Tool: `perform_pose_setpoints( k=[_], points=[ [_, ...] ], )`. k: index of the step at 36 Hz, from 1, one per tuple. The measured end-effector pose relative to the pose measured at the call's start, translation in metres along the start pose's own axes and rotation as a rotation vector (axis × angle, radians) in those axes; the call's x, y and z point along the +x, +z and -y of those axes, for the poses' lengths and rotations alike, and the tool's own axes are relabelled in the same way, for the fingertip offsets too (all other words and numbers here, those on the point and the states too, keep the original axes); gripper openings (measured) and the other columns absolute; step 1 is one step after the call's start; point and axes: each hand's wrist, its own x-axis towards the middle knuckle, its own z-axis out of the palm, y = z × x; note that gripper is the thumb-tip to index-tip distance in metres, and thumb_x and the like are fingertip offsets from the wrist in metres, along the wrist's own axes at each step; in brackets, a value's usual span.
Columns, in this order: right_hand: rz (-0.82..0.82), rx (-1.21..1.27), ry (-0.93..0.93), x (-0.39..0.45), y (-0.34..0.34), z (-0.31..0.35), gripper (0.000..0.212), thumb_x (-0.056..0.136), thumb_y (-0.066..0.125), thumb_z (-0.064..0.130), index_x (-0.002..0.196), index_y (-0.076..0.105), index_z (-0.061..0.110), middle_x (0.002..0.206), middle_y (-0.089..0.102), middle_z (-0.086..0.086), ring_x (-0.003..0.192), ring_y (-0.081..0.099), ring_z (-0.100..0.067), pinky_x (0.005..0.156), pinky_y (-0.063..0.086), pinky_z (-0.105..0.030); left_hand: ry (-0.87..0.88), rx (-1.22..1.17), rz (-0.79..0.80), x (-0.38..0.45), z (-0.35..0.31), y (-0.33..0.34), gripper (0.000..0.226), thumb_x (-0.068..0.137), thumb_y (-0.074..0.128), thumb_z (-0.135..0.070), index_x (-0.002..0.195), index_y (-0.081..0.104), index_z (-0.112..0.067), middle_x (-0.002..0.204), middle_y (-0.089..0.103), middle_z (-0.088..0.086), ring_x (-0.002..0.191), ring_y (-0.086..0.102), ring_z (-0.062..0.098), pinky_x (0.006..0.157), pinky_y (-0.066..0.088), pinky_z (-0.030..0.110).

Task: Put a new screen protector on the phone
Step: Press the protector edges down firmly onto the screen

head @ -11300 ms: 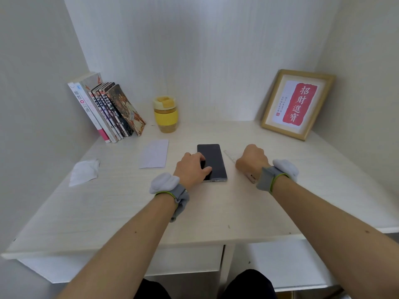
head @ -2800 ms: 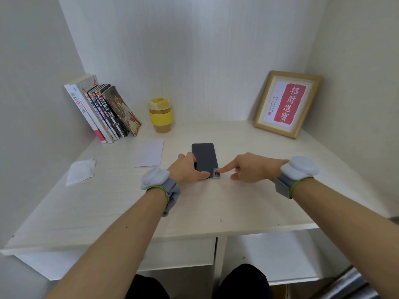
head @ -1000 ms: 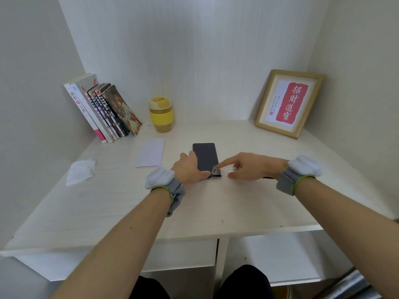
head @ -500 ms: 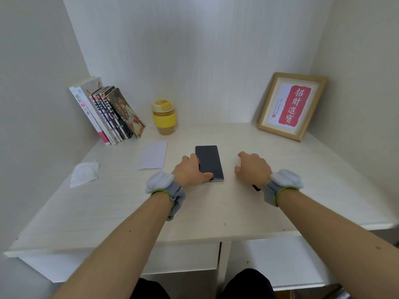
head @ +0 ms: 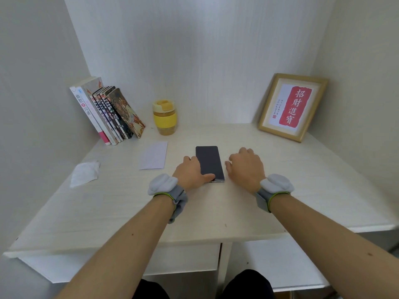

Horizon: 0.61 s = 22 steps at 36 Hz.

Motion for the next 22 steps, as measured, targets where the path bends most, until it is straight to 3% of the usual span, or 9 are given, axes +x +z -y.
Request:
perform_pose_setpoints(
  k=[4, 7, 12, 22],
  points=[
    [0.207, 0.350, 0.147, 0.005, -0.003, 0.011, 0.044, 0.090, 0.058, 0.050, 0.096, 0.066, 0.007, 0.098, 0.065, -0.012, 0.090, 0.062, -0.031, 0.076, 0.051, -0.035, 0.016, 0.007, -0.014, 0.001, 0.001, 0.001, 0.065, 0.084, 0.061, -0.054, 0.128, 0.044, -0.008, 0.124, 0.042, 0.011, 0.104, 0.054, 0.027, 0.083, 0.044, 0.031],
    [0.291, 0.457, 0.156, 0.004, -0.008, 0.012, 0.044, 0.083, 0.068, 0.045, 0.091, 0.068, 0.002, 0.093, 0.066, -0.013, 0.085, 0.062, -0.029, 0.073, 0.053, -0.036, 0.011, 0.008, -0.020, 0.002, 0.002, 0.002, 0.067, 0.084, 0.061, -0.055, 0.128, 0.043, -0.008, 0.123, 0.043, 0.011, 0.105, 0.054, 0.027, 0.083, 0.043, 0.032],
    [0.244, 0.537, 0.182, -0.002, -0.014, 0.011, 0.040, 0.079, 0.074, 0.038, 0.099, 0.074, 0.003, 0.096, 0.072, -0.015, 0.090, 0.066, -0.029, 0.082, 0.056, -0.041, -0.005, 0.006, -0.036, 0.003, 0.003, 0.002, 0.067, 0.081, 0.063, -0.057, 0.125, 0.045, -0.009, 0.121, 0.049, 0.011, 0.106, 0.054, 0.028, 0.083, 0.045, 0.034],
    [0.214, 0.609, 0.288, -0.006, -0.017, 0.018, 0.026, 0.076, 0.078, 0.038, 0.085, 0.076, 0.014, 0.078, 0.074, -0.005, 0.079, 0.071, -0.022, 0.082, 0.056, -0.037, -0.008, 0.040, -0.080, 0.000, -0.003, -0.003, 0.050, 0.083, 0.065, -0.050, 0.103, 0.049, -0.006, 0.097, 0.054, 0.007, 0.089, 0.053, 0.023, 0.070, 0.040, 0.030]
  ],
)
